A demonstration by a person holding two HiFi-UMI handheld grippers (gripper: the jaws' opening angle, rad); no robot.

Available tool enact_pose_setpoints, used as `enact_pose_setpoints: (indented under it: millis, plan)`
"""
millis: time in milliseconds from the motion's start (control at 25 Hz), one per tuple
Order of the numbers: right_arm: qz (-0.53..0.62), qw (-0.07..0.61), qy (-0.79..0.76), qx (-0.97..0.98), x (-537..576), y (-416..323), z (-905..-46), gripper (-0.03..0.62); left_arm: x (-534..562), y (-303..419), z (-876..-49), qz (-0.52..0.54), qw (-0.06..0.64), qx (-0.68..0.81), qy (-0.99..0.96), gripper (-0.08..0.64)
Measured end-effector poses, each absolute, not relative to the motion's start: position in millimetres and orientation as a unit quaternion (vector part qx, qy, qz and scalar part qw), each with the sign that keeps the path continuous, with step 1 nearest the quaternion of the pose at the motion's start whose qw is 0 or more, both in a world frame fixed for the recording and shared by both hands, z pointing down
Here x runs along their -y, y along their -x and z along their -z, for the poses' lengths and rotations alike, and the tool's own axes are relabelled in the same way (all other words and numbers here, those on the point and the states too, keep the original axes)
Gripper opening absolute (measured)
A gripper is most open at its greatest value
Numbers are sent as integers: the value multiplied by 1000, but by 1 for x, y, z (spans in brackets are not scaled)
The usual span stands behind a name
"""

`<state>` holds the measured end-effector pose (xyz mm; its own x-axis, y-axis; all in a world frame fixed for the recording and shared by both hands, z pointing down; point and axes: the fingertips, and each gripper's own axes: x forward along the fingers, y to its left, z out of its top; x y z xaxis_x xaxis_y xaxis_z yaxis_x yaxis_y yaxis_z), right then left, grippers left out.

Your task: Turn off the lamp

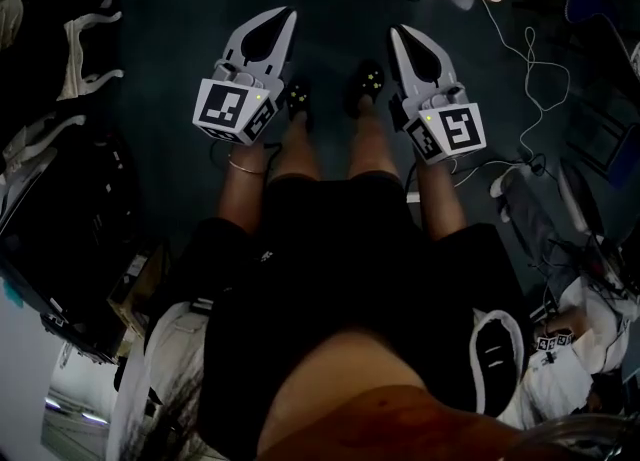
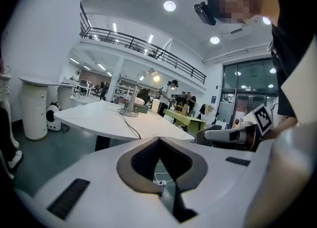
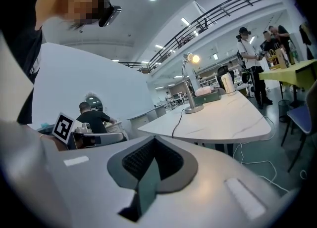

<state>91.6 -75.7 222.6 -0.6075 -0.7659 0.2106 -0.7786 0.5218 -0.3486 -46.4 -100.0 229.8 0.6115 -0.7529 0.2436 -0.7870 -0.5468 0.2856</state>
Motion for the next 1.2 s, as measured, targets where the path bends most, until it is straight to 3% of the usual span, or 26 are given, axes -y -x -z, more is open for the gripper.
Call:
enact_pose_setpoints:
  millis: [840, 1200]
  plan:
    - [-205, 23, -411, 888, 150, -85, -318, 2, 145, 6, -335, -72, 215, 436, -871, 8]
    - [-210, 52, -412, 885, 170, -67, -370, 59, 153, 5, -394, -96, 226, 425, -871, 8]
